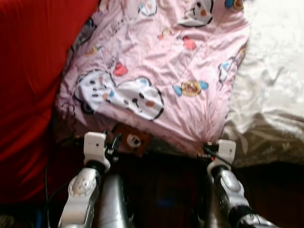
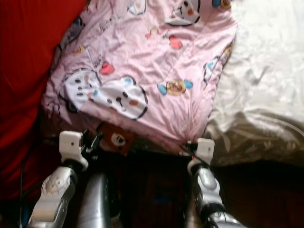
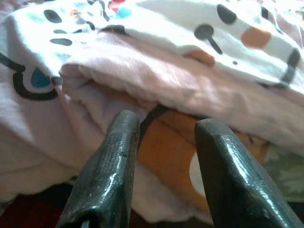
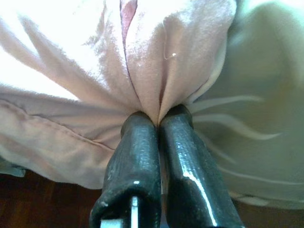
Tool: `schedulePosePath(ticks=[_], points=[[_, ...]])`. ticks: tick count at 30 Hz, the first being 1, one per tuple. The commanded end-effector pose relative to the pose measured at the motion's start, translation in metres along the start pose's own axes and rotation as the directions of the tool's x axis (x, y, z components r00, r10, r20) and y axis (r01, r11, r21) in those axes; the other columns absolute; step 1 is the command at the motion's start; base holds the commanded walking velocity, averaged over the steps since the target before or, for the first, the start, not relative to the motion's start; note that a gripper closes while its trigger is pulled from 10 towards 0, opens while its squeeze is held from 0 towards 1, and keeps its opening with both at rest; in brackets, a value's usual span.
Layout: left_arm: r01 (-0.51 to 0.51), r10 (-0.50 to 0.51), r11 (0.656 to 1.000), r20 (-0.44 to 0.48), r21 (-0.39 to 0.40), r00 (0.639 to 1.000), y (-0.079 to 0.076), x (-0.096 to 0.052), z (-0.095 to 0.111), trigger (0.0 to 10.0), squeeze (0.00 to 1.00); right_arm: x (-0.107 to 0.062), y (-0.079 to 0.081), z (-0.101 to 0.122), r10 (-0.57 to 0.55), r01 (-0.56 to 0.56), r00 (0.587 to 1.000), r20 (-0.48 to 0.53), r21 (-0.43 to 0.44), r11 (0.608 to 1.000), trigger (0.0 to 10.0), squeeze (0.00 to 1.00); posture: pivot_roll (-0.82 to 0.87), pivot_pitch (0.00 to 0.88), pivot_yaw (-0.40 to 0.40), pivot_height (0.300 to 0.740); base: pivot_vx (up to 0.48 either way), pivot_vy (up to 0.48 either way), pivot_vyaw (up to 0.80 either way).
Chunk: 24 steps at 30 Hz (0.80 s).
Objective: Clean up the room
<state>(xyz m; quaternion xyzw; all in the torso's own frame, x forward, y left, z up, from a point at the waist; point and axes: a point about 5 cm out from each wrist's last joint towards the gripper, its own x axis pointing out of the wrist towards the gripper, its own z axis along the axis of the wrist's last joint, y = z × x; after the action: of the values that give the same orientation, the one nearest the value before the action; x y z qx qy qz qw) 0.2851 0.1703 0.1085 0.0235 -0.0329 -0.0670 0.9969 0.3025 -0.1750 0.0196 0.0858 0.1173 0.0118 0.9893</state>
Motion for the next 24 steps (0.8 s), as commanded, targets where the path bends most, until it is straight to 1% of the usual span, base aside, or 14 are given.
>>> schedulePosePath(ticks=[1,3,4,5,6,7,10,12,18,20,24], points=[[-0.028,0.028,1.0,-0.043,0.001,0.999,0.006,-0.003,-0.015,10.0,0.0,-0.01,-0.004,-0.01,-0.002,0.002,1.0,0.006,0.002,1.0,0.0,0.0,0.04,0.163,0.013,0.547,0.0,0.0,0.0],[-0.031,0.031,1.0,-0.051,-0.003,0.998,0.006,-0.002,-0.018,10.0,0.0,-0.012,-0.006,-0.007,-0.003,0.003,0.999,0.047,0.001,1.0,0.0,0.0,0.03,0.147,0.011,0.547,0.0,0.0,0.0],[-0.031,0.031,1.0,-0.051,-0.003,0.998,0.006,-0.002,-0.018,10.0,0.0,-0.012,-0.006,-0.007,-0.003,0.003,0.999,0.047,0.001,1.0,0.0,0.0,0.03,0.147,0.011,0.547,0.0,0.0,0.0],[-0.031,0.031,0.999,-0.055,-0.005,0.998,0.005,0.001,-0.021,10.0,0.0,-0.013,-0.006,-0.002,-0.003,0.004,0.996,0.085,-0.008,1.0,0.0,0.0,0.01,0.125,0.007,0.547,0.0,0.0,0.0],[-0.032,0.031,0.999,-0.056,-0.005,0.998,0.005,0.002,-0.023,10.0,0.0,-0.014,-0.006,0.0,-0.002,0.003,0.995,0.097,-0.014,1.0,0.0,0.0,0.01,0.125,0.007,0.547,0.0,0.0,0.0],[-0.032,0.031,0.999,-0.059,-0.007,0.998,0.005,0.003,-0.024,10.0,0.0,-0.014,-0.005,0.004,0.004,0.0,0.992,0.125,-0.035,0.999,10.0,0.0,0.0,0.115,0.007,0.547,0.0,0.0,0.0],[-0.034,0.033,0.999,-0.063,-0.013,0.997,0.004,0.005,-0.027,10.0,0.0,-0.015,-0.005,0.008,0.005,0.002,0.989,0.15,-0.047,0.999,10.0,0.0,-0.01,0.101,0.006,0.547,0.0,0.0,0.0],[-0.043,0.042,0.999,-0.061,-0.02,0.997,0.005,0.005,-0.029,10.0,0.0,-0.015,-0.009,0.014,-0.015,0.022,0.984,0.177,-0.034,0.999,10.0,0.0,-0.02,0.082,0.005,0.547,0.0,0.0,0.0],[-0.054,0.053,0.998,-0.061,-0.013,0.997,0.01,0.005,-0.032,10.0,0.0,-0.013,-0.009,0.025,-0.016,0.022,0.974,0.225,-0.027,0.999,10.0,0.0,-0.01,0.076,0.004,0.547,0.0,0.0,0.0],[-0.061,0.06,0.998,-0.065,-0.01,0.996,0.013,0.004,-0.034,10.0,0.0,-0.012,-0.008,0.027,-0.012,0.02,0.974,0.226,-0.031,0.999,10.0,0.0,-0.01,0.076,0.004,0.562,0.0,0.0,0.0],[-0.064,0.064,0.998,-0.068,-0.008,0.996,0.014,0.003,-0.036,10.0,0.0,-0.011,-0.008,0.027,-0.018,0.025,0.975,0.221,-0.029,0.999,10.0,0.0,-0.01,0.076,0.006,0.577,0.0,0.0,0.0]])
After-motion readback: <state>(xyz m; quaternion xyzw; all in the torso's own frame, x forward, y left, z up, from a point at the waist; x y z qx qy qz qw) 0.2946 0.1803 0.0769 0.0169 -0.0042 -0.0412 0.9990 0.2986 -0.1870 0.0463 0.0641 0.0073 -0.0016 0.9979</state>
